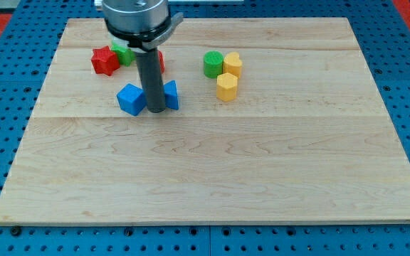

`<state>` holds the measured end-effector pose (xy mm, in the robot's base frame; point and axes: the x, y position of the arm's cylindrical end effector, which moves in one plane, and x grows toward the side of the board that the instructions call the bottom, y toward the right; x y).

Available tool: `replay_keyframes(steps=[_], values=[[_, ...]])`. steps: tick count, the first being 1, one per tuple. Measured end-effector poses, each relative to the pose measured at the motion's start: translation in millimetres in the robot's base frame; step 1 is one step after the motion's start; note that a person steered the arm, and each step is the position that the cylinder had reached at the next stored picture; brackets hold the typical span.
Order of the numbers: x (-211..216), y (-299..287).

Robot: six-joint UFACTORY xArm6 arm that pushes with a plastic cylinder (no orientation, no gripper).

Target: Push the triangle into the hexagon

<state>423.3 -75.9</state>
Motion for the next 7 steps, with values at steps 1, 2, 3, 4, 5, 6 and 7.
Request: replay_keyframes(steps=[1,2,3,4,5,6,7], values=[[-4,18],[-11,0],[-12,-37],[-36,-32],[-44,-20],[-44,-5],[-43,7]])
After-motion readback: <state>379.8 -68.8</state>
